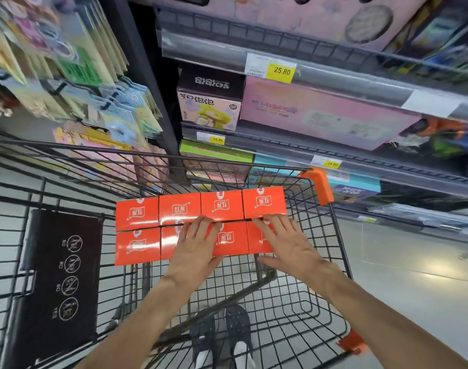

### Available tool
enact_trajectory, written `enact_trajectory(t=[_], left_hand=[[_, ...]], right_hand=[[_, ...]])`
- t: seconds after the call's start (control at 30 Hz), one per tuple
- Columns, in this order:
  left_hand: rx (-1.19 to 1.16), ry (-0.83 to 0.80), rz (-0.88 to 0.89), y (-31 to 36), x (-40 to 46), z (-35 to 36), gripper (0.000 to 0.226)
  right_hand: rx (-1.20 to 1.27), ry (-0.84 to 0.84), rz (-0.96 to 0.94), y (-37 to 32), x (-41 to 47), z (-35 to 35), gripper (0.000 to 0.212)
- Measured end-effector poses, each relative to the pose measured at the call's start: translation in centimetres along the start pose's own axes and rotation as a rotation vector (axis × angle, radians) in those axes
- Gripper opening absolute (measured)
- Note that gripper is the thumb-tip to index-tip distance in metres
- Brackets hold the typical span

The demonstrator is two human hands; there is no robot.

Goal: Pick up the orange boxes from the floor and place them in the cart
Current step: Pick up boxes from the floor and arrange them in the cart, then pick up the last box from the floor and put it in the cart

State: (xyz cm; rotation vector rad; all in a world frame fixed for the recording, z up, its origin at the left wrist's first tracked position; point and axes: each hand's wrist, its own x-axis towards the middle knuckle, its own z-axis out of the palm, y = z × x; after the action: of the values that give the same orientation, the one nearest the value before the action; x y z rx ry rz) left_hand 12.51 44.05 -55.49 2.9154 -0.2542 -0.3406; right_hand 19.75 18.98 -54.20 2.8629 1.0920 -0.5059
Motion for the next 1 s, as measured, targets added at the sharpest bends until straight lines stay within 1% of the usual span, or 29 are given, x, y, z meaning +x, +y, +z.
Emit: enact_trajectory(t=[0.13, 0.27, 0.33, 0.4, 0.5, 0.53, 0.6, 0.7, 0.77, 0.83, 1.0], left_hand=[[0.024, 0.018, 0.128, 1.2, 0.5, -5.0, 0.069], [0.012, 0.051, 0.241, 4.5, 1.3, -13.4, 0.067], [0.026, 0.059, 0.309, 6.9, 1.7, -18.2, 0.07], [0.054, 0.081, 0.373, 9.8, 2.1, -22.9, 0.072], [0.064, 0.122, 0.467, 14.9, 2.4, -29.4, 0.072], [0.059, 0.152, 0.508, 16.9, 2.5, -31.4, 0.071], [0.065, 0.206, 0.609, 21.1, 2.7, -34.8, 0.072], [0.047, 0.201, 0.741, 28.4, 2.6, -38.2, 0.081], [0.06, 0.205, 0.833, 33.7, 2.8, -39.5, 0.084], [0.09, 0.175, 0.922, 39.6, 2.9, -40.4, 0.088], [0.092, 0.153, 1.126, 56.3, 1.9, -40.5, 0.094]], right_hand=[[0.015, -0.006, 0.015, 1.1, -2.7, -4.7, 0.081], [0.028, 0.041, 0.113, 2.5, -7.1, -12.3, 0.074], [0.054, 0.062, 0.19, 2.9, -10.2, -17.0, 0.074], [0.055, 0.118, 0.258, 3.4, -13.7, -21.5, 0.076], [0.085, 0.186, 0.353, 4.0, -20.1, -27.8, 0.091], [0.091, 0.21, 0.384, 4.4, -22.4, -29.4, 0.094], [0.091, 0.299, 0.455, 5.4, -27.4, -31.9, 0.092], [0.13, 0.397, 0.601, 6.9, -35.8, -33.9, 0.089], [0.142, 0.425, 0.714, 8.2, -41.8, -34.5, 0.092], [0.135, 0.44, 0.81, 9.4, -48.0, -34.8, 0.098], [0.099, 0.442, 1.064, 12.7, -63.8, -33.7, 0.098]])
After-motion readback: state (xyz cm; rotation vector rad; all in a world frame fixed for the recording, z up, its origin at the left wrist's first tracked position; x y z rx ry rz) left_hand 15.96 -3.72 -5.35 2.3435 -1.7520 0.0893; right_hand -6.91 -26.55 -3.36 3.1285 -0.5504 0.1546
